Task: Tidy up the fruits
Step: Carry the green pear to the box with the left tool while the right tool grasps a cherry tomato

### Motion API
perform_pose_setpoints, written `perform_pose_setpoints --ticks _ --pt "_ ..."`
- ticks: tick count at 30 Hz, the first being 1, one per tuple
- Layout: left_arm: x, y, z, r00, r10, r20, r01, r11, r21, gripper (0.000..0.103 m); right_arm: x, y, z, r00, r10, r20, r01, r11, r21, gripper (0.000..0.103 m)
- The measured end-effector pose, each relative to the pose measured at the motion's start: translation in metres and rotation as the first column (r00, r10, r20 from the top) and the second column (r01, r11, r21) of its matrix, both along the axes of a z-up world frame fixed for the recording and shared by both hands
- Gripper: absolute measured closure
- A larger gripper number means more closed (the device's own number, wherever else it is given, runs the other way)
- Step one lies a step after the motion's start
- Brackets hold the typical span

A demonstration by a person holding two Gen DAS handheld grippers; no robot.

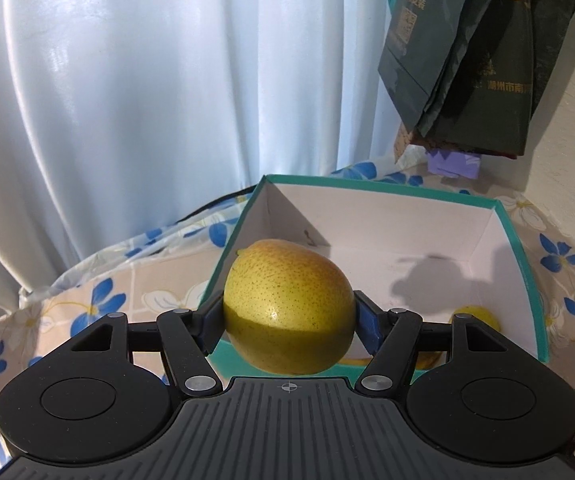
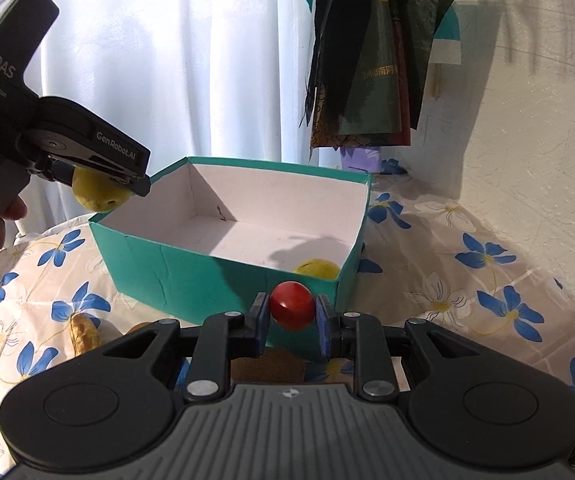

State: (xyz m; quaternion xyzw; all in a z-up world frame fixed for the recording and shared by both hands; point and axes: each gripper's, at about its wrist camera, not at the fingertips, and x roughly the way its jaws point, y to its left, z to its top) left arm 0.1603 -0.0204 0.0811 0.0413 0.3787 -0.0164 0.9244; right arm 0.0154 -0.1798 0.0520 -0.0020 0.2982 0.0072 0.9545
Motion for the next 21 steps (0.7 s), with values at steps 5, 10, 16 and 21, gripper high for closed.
perform_pose_setpoints --ticks 5,10,16,21 --pt "0.017 -0.004 -0.014 1.000 -0.015 -0.020 0.014 1.000 -0.020 0.033 0.006 -0.004 0.000 1.000 -0.018 0.006 0.018 1.000 -0.005 0.080" --pt "0.032 -0.006 -0.037 0.998 -0.001 -0.060 0.000 1.000 -0.008 0.033 0.012 -0.005 -0.003 1.000 -0.020 0.003 0.020 1.000 -0.001 0.080" --pt "0.044 -0.002 -0.058 0.996 0.032 -0.088 -0.030 0.999 0.026 0.033 0.018 -0.007 -0.005 1.000 -0.026 0.005 0.026 1.000 0.001 0.080" --pt "0.049 0.001 -0.070 0.992 0.046 -0.116 -0.041 0.998 0.039 0.033 0.023 -0.007 -0.003 1.000 -0.028 0.014 0.028 1.000 0.000 0.080"
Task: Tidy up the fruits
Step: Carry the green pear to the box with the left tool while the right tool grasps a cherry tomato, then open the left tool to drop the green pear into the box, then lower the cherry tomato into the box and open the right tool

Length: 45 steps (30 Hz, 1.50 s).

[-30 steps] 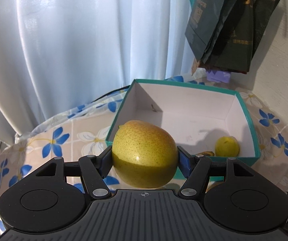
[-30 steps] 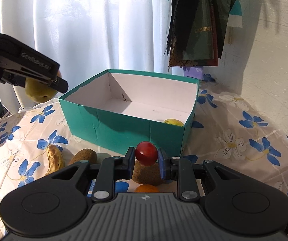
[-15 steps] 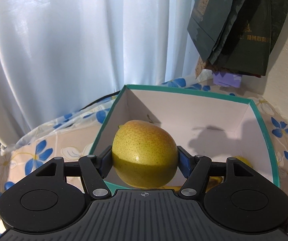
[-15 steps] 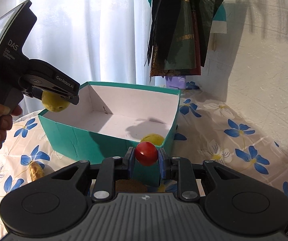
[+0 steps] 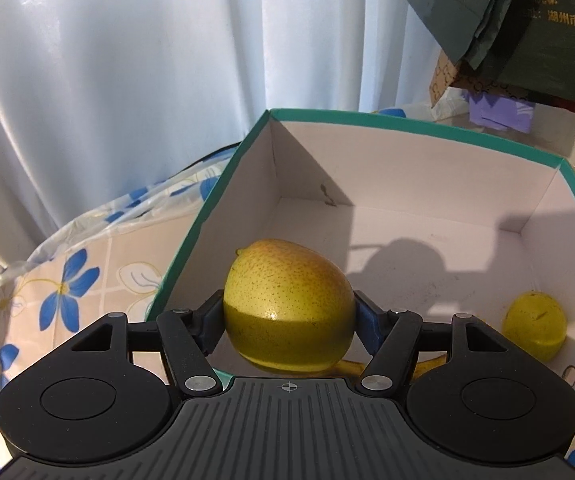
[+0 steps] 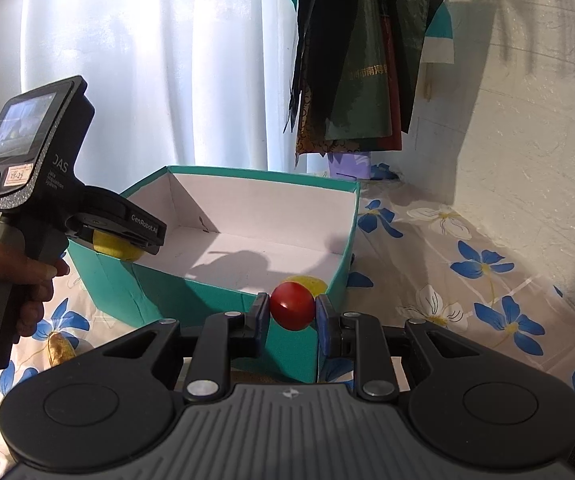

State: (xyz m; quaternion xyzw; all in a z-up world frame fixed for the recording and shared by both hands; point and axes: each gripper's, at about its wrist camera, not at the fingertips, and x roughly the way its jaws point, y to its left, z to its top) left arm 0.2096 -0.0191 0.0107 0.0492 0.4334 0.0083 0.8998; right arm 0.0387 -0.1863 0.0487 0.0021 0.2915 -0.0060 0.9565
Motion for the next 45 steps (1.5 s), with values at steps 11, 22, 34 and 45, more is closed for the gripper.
perform_pose_setpoints --ticks 11,22,34,45 --pt "0.008 -0.002 -0.007 1.000 0.003 -0.006 -0.002 1.000 0.024 0.033 0.006 0.000 0.000 1.000 -0.007 0.006 0.007 1.000 -0.004 0.080" --pt "0.000 0.005 0.009 0.999 0.024 0.038 -0.024 1.000 0.003 0.031 0.009 0.002 0.000 1.000 -0.003 0.011 0.003 1.000 -0.014 0.080" --pt "-0.060 0.031 0.062 0.981 0.132 0.145 -0.127 0.991 -0.039 0.014 0.023 0.004 -0.001 0.999 0.002 0.034 -0.001 0.999 -0.032 0.079" --pt "-0.097 0.059 0.057 0.976 0.202 0.086 -0.198 0.979 -0.052 0.014 0.045 0.010 -0.017 1.000 0.018 0.003 -0.018 0.999 -0.036 0.079"
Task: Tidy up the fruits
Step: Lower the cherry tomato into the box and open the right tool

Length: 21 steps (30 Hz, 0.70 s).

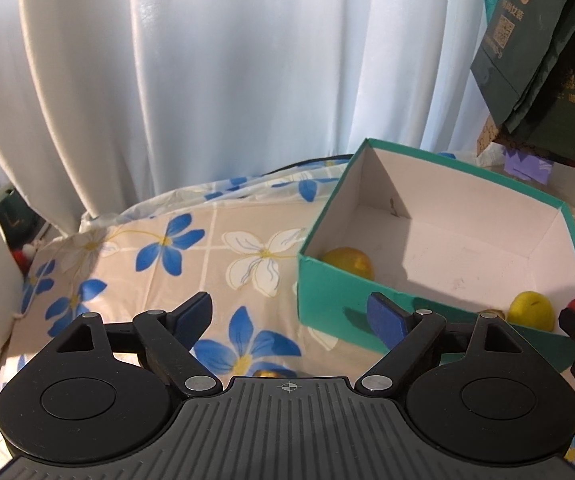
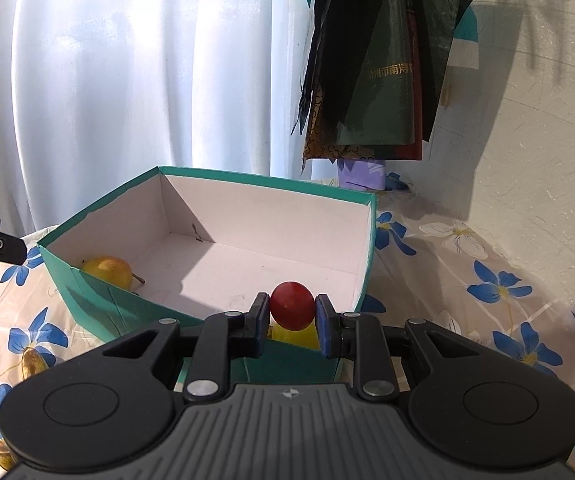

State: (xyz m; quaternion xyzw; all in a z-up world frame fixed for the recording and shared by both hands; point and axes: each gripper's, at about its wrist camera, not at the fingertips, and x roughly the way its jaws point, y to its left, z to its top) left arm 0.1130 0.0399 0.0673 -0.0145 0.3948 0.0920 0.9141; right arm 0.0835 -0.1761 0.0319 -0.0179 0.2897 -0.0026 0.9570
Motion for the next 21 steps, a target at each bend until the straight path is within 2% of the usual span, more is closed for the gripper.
perform_pose_setpoints --ticks 8,21 --pt "-0.008 0.010 -0.003 0.999 0.036 -0.026 -0.037 0.999 -0.004 0.014 0.009 0.000 -0.007 1.000 0.001 -0.003 -0.001 1.000 -0.009 0.079" --pt "-0.009 0.007 -0.003 0.999 0.030 -0.029 -0.030 1.000 0.010 0.012 0.015 -0.003 -0.009 1.000 -0.015 -0.010 0.015 1.000 -0.007 0.078"
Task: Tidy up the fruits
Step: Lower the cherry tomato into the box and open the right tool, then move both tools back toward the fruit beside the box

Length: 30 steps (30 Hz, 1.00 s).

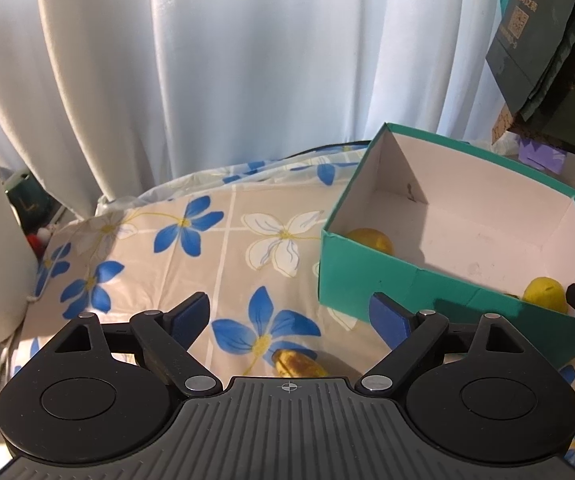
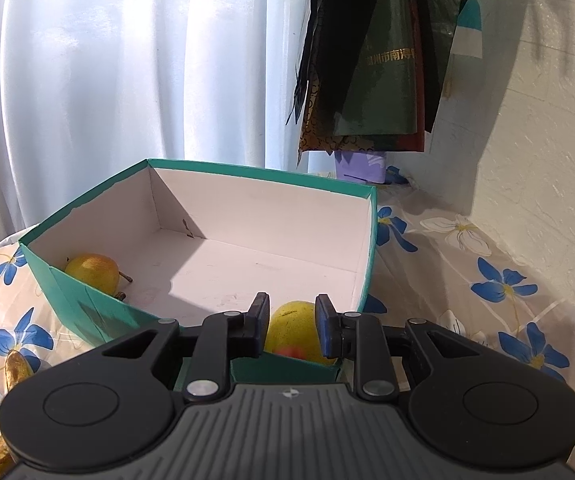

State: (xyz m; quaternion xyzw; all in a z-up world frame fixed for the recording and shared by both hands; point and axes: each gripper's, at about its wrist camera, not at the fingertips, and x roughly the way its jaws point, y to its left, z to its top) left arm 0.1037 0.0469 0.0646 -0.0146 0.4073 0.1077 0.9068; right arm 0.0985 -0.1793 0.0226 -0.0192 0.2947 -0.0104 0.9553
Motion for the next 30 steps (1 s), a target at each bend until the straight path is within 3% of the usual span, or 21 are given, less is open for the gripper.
perform_pose_setpoints --ticks 10,12,16,19,27,30 --pt "-0.006 0.005 0.000 1.000 0.003 0.002 -0.003 1.000 0.005 0.011 -0.009 0.006 0.008 1.000 0.007 0.024 -0.006 1.000 -0.028 0.053" --pt "-0.009 0.007 -0.001 1.000 0.002 0.000 -0.002 1.000 0.008 0.011 -0.014 0.008 0.012 0.999 0.007 0.038 -0.006 0.999 -0.035 0.041" --pt "-0.021 0.014 -0.006 1.000 -0.007 0.008 0.007 1.000 0.002 0.008 -0.028 0.010 0.024 0.998 0.003 0.060 -0.001 0.999 -0.044 0.032" --pt "-0.036 0.018 -0.013 1.000 -0.025 0.016 0.025 1.000 0.012 0.007 -0.048 0.013 0.031 0.997 0.014 0.072 -0.012 0.999 -0.031 0.019" --pt "-0.073 0.020 -0.047 0.995 -0.096 -0.022 0.094 0.994 -0.051 0.005 -0.096 0.036 0.019 0.996 0.089 -0.006 -0.089 0.996 -0.006 0.017" --pt "-0.076 0.012 -0.055 0.991 -0.135 -0.019 0.135 0.990 -0.030 0.005 -0.104 0.041 0.011 0.994 0.095 -0.048 -0.096 0.995 -0.010 0.017"
